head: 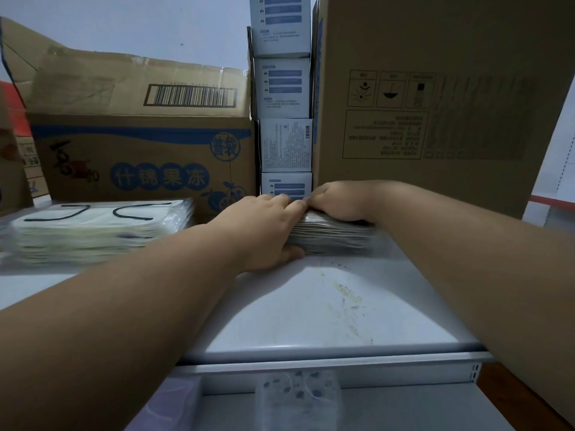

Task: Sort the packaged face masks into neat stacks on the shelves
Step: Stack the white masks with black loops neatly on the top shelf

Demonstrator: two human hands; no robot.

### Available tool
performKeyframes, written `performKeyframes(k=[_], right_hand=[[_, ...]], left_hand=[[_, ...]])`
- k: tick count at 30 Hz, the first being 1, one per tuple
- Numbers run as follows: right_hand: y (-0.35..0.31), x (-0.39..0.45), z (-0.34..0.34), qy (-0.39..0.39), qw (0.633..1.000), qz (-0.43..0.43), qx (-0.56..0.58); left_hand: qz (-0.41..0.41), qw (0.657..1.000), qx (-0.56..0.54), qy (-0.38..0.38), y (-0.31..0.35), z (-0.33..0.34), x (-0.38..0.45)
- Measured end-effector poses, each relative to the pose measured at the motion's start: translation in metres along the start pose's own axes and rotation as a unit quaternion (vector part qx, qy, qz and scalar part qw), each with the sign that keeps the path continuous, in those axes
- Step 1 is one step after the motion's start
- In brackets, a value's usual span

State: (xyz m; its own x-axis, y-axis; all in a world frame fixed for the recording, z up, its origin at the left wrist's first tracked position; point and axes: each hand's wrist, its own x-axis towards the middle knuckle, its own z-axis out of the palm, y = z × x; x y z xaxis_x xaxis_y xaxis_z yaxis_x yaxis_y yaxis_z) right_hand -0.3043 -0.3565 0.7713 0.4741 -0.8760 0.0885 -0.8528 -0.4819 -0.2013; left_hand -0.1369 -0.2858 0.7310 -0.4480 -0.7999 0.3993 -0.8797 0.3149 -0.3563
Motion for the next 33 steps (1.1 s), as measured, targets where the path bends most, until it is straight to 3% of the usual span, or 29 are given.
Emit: performKeyframes(k=[9, 14, 17, 20, 23, 33], right_hand=[[-0.003, -0.017, -0.013, 0.070, 0.997, -0.034, -0.017], [0.005, -0.056, -0.024, -0.009, 0.996, 0.021, -0.085], [0.019, -0.065, -0.011, -0.046, 0.996, 0.063, -0.050], [0.026, -0.066, -0.001, 0.004, 0.998, 0.069, 0.011], [0.029, -0.068, 0.000, 0.051, 0.995, 0.081, -0.002], [0.039, -0.068, 0.008, 0.070, 0.996, 0.060, 0.017]], left_hand=[[-0.034, 0.996, -0.077, -0.021, -0.006, -0.009, -0.002], [-0.131, 0.980, -0.136, -0.063, -0.024, -0.007, -0.013], [-0.159, 0.963, -0.189, -0.110, -0.026, -0.002, -0.016], [-0.167, 0.957, -0.207, -0.113, -0.026, -0.001, -0.015], [-0.172, 0.958, -0.204, -0.108, -0.026, -0.001, -0.015], [-0.177, 0.955, -0.206, -0.118, -0.024, -0.003, -0.019]])
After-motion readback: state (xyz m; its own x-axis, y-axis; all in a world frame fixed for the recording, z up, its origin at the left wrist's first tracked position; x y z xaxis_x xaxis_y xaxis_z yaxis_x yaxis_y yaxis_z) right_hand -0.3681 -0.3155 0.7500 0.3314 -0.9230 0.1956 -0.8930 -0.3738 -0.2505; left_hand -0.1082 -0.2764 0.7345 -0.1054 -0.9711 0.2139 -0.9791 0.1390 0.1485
